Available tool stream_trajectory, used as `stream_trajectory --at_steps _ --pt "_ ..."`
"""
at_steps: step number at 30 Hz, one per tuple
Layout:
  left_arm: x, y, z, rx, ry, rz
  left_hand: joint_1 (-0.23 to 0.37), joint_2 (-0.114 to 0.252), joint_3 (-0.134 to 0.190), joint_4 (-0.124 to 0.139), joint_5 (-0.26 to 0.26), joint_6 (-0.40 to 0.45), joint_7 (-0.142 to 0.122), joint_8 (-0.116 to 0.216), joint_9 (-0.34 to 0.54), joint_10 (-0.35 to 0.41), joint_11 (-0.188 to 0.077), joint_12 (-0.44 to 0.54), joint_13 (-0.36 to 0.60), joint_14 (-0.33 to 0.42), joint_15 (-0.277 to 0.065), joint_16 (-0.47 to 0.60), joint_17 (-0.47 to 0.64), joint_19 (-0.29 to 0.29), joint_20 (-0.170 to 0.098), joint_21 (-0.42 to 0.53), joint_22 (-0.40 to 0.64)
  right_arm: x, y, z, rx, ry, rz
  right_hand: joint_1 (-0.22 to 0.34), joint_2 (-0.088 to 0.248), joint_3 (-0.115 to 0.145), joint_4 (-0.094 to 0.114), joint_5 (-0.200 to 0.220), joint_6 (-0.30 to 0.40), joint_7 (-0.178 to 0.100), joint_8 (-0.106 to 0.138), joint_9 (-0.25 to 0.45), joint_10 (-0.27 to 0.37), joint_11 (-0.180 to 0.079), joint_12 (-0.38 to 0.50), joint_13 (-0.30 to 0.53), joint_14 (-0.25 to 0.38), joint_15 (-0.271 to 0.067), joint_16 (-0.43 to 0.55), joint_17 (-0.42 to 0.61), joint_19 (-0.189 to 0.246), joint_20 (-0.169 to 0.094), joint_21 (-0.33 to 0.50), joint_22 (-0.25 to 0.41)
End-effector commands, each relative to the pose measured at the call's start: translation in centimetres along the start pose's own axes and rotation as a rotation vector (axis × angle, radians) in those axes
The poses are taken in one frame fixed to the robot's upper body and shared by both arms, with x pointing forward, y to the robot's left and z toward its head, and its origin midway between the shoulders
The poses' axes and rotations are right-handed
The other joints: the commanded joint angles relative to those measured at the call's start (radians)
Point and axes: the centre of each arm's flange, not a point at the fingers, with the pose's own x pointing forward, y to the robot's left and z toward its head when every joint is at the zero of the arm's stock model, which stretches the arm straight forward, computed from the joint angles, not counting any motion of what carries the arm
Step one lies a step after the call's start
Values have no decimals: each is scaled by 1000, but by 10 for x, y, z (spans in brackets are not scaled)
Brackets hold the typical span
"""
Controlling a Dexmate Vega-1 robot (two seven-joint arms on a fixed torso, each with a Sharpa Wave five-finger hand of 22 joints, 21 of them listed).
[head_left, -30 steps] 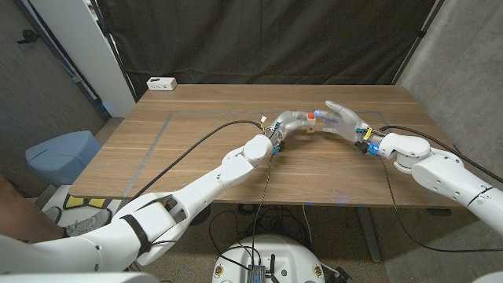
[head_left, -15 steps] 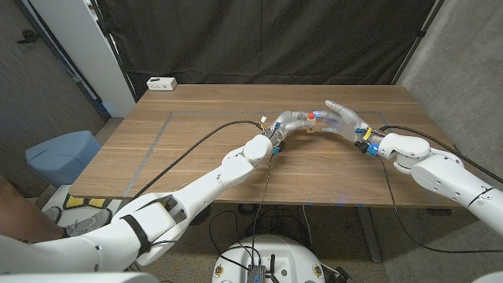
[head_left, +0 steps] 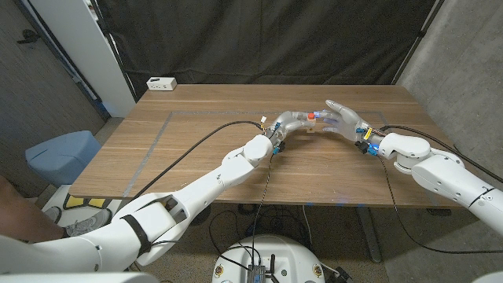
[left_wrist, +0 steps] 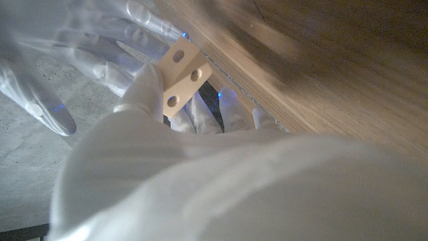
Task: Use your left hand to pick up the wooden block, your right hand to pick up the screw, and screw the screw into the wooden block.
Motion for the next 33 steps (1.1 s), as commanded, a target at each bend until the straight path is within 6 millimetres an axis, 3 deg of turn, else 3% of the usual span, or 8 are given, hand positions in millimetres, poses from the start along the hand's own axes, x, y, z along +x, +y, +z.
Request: stream_trajectory --at_steps 1,30,33 --pt "-1 -1 0 1 2 1 -35 72 44 34 5 70 58 6 1 10 -3 72 175 7 -63 3 2 2 4 7 5 -4 2 0 -1 0 -7 8 10 -3 -2 6 13 1 7 5 9 -3 4 1 -44 -7 4 0 6 1 4 3" --pt "-3 -4 -1 -5 2 0 -37 72 45 36 5 70 59 5 1 10 -1 73 175 8 -64 3 2 2 4 7 5 -13 9 4 -1 -8 6 21 20 2 -7 10 98 25 11 4 78 -19 10 1 -7 -13 10 -2 25 0 7 3" --pt "-3 -3 -1 -4 3 0 -39 71 45 37 5 70 60 5 1 10 -1 73 175 8 -64 3 2 2 3 7 5 -14 10 4 -6 -8 13 23 21 3 -7 10 103 26 10 4 83 -12 9 1 -3 -13 10 -3 27 0 7 3"
